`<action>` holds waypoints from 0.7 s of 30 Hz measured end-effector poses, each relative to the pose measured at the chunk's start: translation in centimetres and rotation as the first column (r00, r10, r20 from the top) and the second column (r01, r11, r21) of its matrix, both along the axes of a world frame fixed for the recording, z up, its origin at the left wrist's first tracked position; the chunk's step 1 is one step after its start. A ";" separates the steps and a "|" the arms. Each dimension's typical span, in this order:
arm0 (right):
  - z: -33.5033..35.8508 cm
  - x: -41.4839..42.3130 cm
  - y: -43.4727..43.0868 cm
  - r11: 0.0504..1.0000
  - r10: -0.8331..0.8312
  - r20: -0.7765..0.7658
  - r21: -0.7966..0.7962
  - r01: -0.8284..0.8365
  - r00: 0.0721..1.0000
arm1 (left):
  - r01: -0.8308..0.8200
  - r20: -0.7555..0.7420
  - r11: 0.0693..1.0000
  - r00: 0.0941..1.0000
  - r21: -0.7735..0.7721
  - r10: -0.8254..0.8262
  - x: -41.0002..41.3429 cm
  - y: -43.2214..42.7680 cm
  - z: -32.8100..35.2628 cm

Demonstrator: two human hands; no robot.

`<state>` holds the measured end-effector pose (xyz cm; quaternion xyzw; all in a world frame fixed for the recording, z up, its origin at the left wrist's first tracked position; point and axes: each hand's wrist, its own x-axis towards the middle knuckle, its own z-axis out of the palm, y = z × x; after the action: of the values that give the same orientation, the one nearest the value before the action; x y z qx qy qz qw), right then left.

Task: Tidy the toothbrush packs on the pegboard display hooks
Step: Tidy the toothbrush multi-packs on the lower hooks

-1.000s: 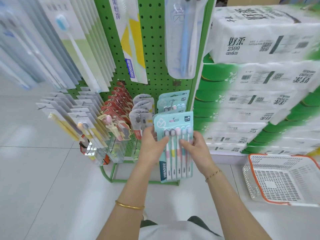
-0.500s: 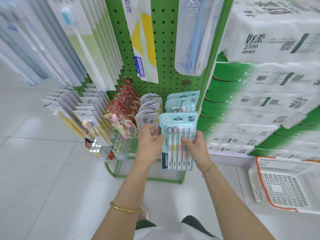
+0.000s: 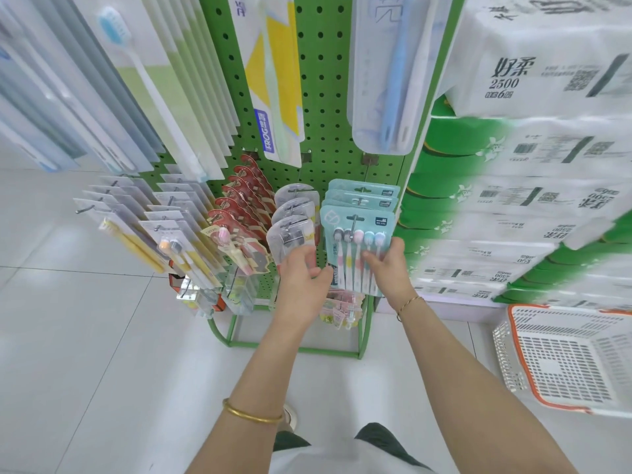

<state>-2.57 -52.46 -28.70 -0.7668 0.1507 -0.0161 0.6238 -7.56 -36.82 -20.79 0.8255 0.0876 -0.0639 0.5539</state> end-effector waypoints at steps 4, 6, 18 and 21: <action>-0.3 0.8 -0.2 1.000 -0.009 -0.021 0.022 0.009 1.000 | 0.003 0.003 1.000 1.000 0.001 -0.003 0.2 0.1 -0.1; -0.4 1.0 -0.2 0.999 -0.031 -0.024 0.007 0.031 0.999 | 0.003 0.005 1.000 1.000 0.007 -0.003 0.2 0.1 0.0; -0.5 1.8 -1.4 0.999 0.004 0.043 -0.032 -0.003 0.999 | 0.001 -0.024 1.000 1.000 -0.004 -0.001 0.2 0.4 -0.1; -0.5 2.0 -1.5 1.000 0.027 0.022 -0.002 -0.027 0.999 | 0.007 -0.033 1.000 0.999 -0.002 -0.007 0.1 0.4 -0.1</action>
<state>-0.59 -53.91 -29.23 -0.7690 0.1335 -0.0161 0.6250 -7.43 -36.43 -20.89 0.8243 0.0938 -0.0794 0.5527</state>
